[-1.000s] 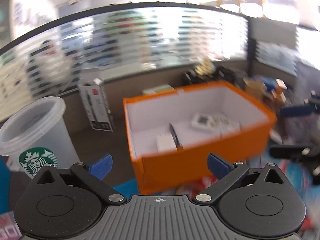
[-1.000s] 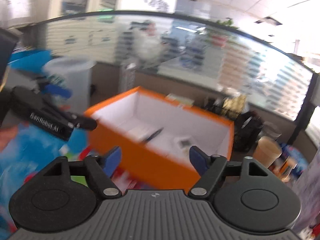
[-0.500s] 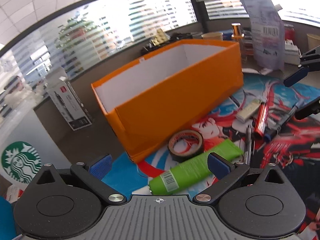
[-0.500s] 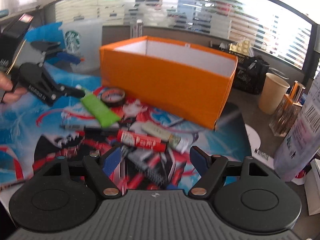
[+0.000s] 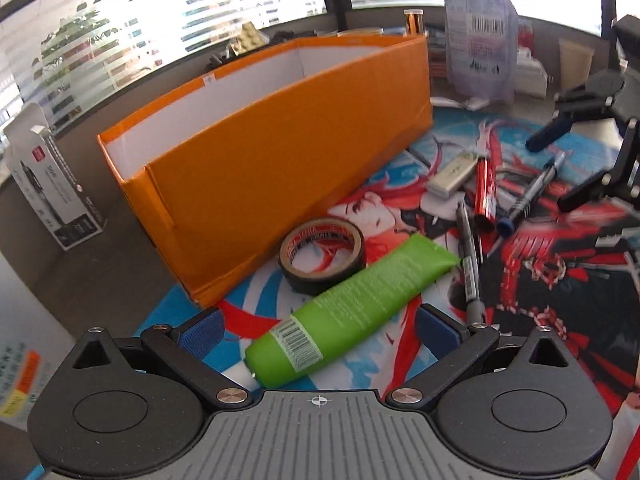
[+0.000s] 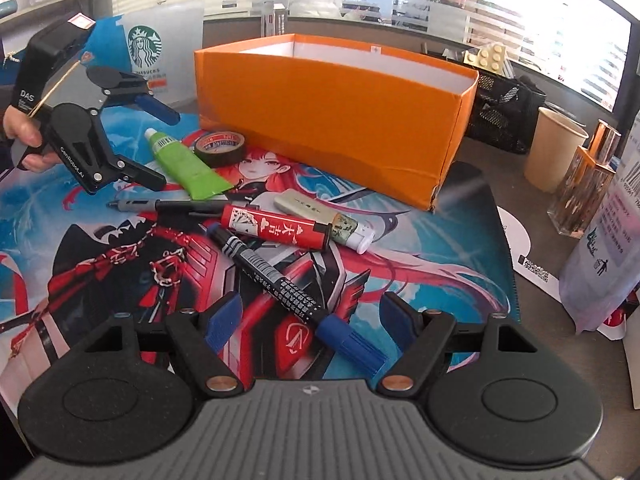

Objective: Organize rigid objects
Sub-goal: 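Move both tools back over the mat toward the green tube and markers, then grasp the green tube with the left tool while the right tool grasps a blue-capped marker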

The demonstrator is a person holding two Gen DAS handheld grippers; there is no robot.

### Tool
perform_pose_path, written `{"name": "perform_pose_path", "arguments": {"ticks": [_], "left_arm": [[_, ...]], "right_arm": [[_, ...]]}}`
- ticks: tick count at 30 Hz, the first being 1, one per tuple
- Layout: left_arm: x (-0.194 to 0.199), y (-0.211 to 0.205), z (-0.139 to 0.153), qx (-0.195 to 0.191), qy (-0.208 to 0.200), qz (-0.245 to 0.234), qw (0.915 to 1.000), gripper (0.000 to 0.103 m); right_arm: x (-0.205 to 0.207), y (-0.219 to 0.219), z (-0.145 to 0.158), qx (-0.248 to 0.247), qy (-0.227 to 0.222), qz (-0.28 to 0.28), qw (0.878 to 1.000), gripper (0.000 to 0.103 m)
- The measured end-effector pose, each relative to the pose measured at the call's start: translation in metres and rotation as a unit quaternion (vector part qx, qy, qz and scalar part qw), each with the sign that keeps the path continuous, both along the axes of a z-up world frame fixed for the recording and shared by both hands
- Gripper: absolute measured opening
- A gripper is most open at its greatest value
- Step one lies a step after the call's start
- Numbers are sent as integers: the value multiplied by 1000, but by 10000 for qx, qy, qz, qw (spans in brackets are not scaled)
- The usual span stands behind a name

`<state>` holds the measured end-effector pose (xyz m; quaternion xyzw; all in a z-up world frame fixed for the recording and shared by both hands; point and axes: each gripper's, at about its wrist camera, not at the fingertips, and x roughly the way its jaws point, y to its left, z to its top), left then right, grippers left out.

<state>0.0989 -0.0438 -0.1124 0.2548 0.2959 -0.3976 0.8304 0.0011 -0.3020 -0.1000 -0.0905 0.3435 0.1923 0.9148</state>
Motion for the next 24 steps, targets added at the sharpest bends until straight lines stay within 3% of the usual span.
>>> {"name": "perform_pose_path", "arguments": {"ticks": [7,12,14,16,19,24], "left_arm": [[4,6,-5,-382,433,410,9975,99],[-15,7,-6,-540,343,530,9965,78],[-21,8,-5,-602,360,575,9959,64],[-27,7,-4,-639,409,634,9951,57],[-36,5,-3,-627,398,733,9945,50],[-52,-1,-2,-603,359,927,9932,41]], "right_arm": [[5,0,-4,166,17,46,9998,75],[0,4,-5,214,-65,197,9996,75],[-2,7,-7,232,-127,230,9994,82],[-3,9,-9,245,-165,178,9994,87],[-6,12,-11,294,-240,117,9992,91],[-7,14,-10,272,-264,109,9992,88]]}}
